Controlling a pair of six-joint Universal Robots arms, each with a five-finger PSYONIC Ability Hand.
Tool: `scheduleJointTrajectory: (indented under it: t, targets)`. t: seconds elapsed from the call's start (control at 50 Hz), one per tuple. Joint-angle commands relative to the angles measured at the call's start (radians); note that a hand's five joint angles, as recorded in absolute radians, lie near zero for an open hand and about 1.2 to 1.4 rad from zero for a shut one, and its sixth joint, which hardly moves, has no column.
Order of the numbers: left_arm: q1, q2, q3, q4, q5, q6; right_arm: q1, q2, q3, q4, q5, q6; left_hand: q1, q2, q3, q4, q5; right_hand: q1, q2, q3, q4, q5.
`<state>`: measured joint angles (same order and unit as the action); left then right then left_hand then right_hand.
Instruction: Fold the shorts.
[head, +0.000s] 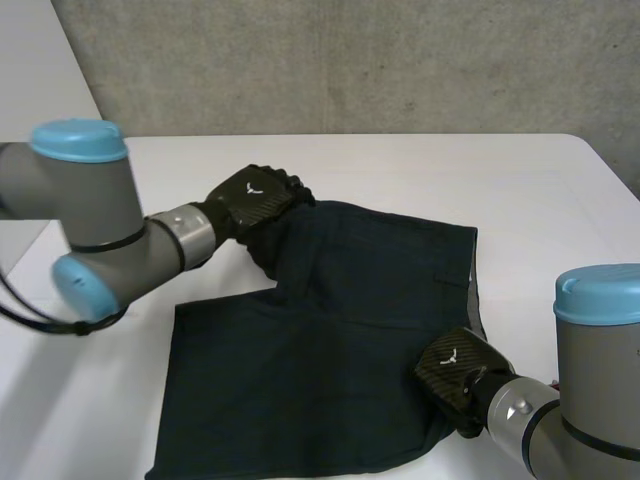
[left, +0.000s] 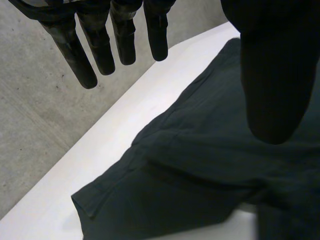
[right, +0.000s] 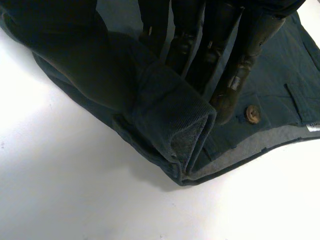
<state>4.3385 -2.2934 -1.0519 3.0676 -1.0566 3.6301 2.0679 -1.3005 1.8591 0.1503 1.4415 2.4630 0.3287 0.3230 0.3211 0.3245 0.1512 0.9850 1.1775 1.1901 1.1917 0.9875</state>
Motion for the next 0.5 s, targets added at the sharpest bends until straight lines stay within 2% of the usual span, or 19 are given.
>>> scheduleJointTrajectory:
  t: [0.02, 0.12, 0.24, 0.3, 0.32, 0.36, 0.5]
  targets:
    - [0.001, -0.24, 0.255, 0.0, 0.01, 0.08, -0.009, 0.001, 0.014, -0.018, -0.001, 0.007, 0.084, 0.09, 0.092, 0.089, 0.087, 0.411, 0.219, 0.206, 0.205, 0.234]
    - [-0.002, -0.334, 0.346, -0.01, 0.053, 0.18, -0.035, 0.001, 0.023, -0.021, -0.003, 0.007, 0.105, 0.111, 0.113, 0.109, 0.108, 0.411, 0.219, 0.206, 0.205, 0.234]
    - [0.0, -0.376, 0.383, -0.015, 0.09, 0.213, -0.051, 0.001, 0.026, -0.029, -0.003, 0.007, 0.152, 0.157, 0.159, 0.156, 0.155, 0.411, 0.219, 0.206, 0.205, 0.234]
    - [-0.003, -0.382, 0.397, -0.017, 0.09, 0.217, -0.052, 0.0, 0.026, -0.032, -0.003, 0.007, 0.441, 0.447, 0.449, 0.446, 0.444, 0.411, 0.219, 0.206, 0.205, 0.234]
    - [-0.007, -0.376, 0.397, -0.015, 0.081, 0.216, -0.052, 0.0, 0.026, -0.034, -0.003, 0.007, 0.759, 0.765, 0.767, 0.764, 0.762, 0.411, 0.219, 0.206, 0.205, 0.234]
    - [-0.005, -0.373, 0.398, -0.013, 0.076, 0.213, -0.052, 0.0, 0.026, -0.038, -0.003, 0.007, 1.046, 1.052, 1.054, 1.05, 1.049, 0.411, 0.219, 0.206, 0.205, 0.234]
    - [-0.008, -0.353, 0.369, -0.023, 0.011, 0.213, -0.054, 0.001, 0.026, -0.041, -0.003, 0.007, 1.068, 1.073, 1.075, 1.072, 1.07, 0.411, 0.219, 0.206, 0.205, 0.234]
